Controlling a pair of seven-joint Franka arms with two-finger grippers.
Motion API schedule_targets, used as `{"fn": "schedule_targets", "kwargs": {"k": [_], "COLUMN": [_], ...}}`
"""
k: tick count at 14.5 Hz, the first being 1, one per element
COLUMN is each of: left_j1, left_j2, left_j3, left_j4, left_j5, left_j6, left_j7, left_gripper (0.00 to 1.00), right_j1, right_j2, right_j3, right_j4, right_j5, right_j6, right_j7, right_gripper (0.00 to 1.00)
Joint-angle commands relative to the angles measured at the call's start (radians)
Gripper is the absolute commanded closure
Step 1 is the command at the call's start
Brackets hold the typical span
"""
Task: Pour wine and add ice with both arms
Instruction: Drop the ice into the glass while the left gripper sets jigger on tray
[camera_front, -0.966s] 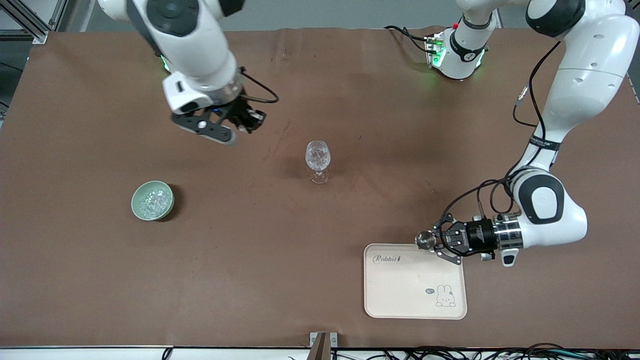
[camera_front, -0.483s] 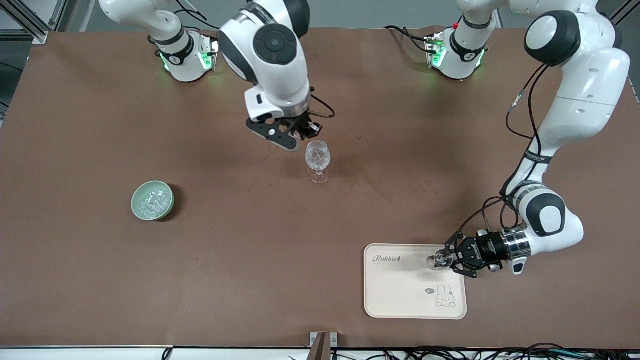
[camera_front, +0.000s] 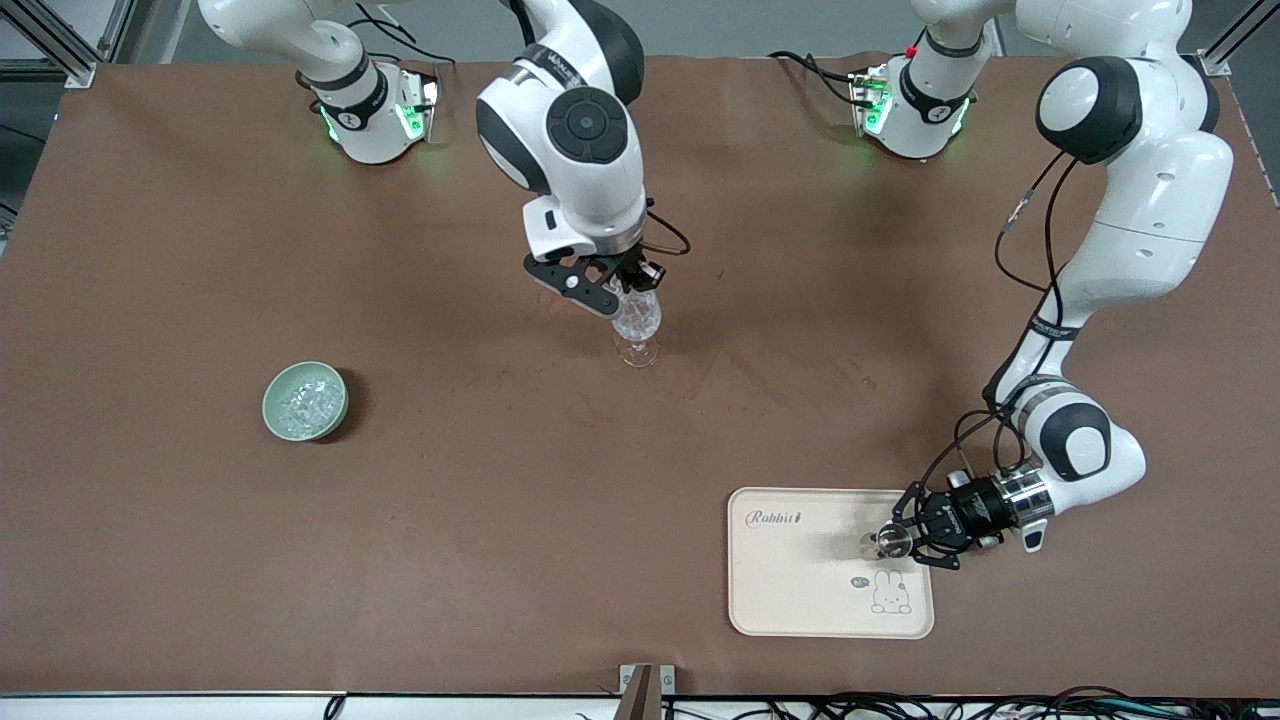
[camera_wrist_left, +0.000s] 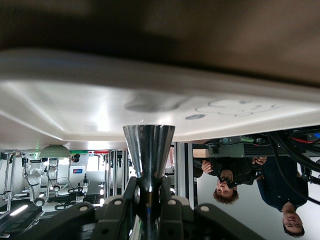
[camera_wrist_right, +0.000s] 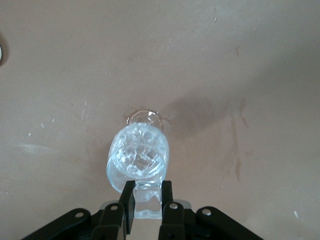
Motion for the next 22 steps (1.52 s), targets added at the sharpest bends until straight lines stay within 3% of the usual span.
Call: {"fn": "schedule_targets", "kwargs": {"k": [1, 3, 4, 6, 10, 11, 13, 17, 20, 22], "left_j1": [-0.008, -0.008, -0.008, -0.006, -0.008, -0.008, 0.002, 0.041, 0.077, 0.086], "left_j2": [0.031, 0.032, 0.032, 0.032, 0.026, 0.022, 0.006, -0.087, -0.162, -0.222], "left_j3": [-0.003, -0.003, -0.003, -0.001, 0.002, 0.002, 0.004, 0.004, 0.004, 0.002], "left_j4": [0.047, 0.047, 0.045, 0.039, 0.036, 0.034, 0.030, -0.005, -0.012, -0.010], "left_j5": [-0.024, -0.023, -0.023, -0.023, -0.017, -0.009, 0.032, 0.280, 0.504, 0.676], "left_j6": [0.006, 0.006, 0.006, 0.006, 0.004, 0.004, 0.004, -0.012, -0.101, -0.143], "left_j7": [0.014, 0.016, 0.016, 0.017, 0.020, 0.022, 0.020, 0.003, 0.002, 0.002], "left_gripper": [0.99, 0.93, 0.84, 0.56, 0.33, 0.05, 0.00, 0.00, 0.00, 0.00], "right_j1": [0.025, 0.026, 0.031, 0.033, 0.034, 0.033, 0.034, 0.033, 0.034, 0.034], "right_j2": [0.024, 0.044, 0.050, 0.052, 0.053, 0.055, 0.069, 0.072, 0.072, 0.072], "right_j3": [-0.009, -0.007, -0.009, -0.009, -0.007, -0.009, -0.009, -0.009, -0.009, -0.009], "right_j4": [0.016, 0.016, 0.016, 0.014, 0.016, 0.016, 0.016, 0.016, 0.016, 0.016], "right_j5": [0.025, 0.025, 0.023, 0.025, 0.023, 0.025, 0.023, 0.023, 0.022, 0.022], "right_j6": [0.031, 0.039, 0.042, 0.050, 0.057, 0.057, 0.060, 0.073, 0.071, 0.070], "right_j7": [0.039, 0.042, 0.045, 0.047, 0.045, 0.045, 0.044, 0.027, 0.031, 0.038], "right_gripper": [0.98, 0.98, 0.97, 0.97, 0.96, 0.95, 0.90, 0.73, 0.31, 0.14]}}
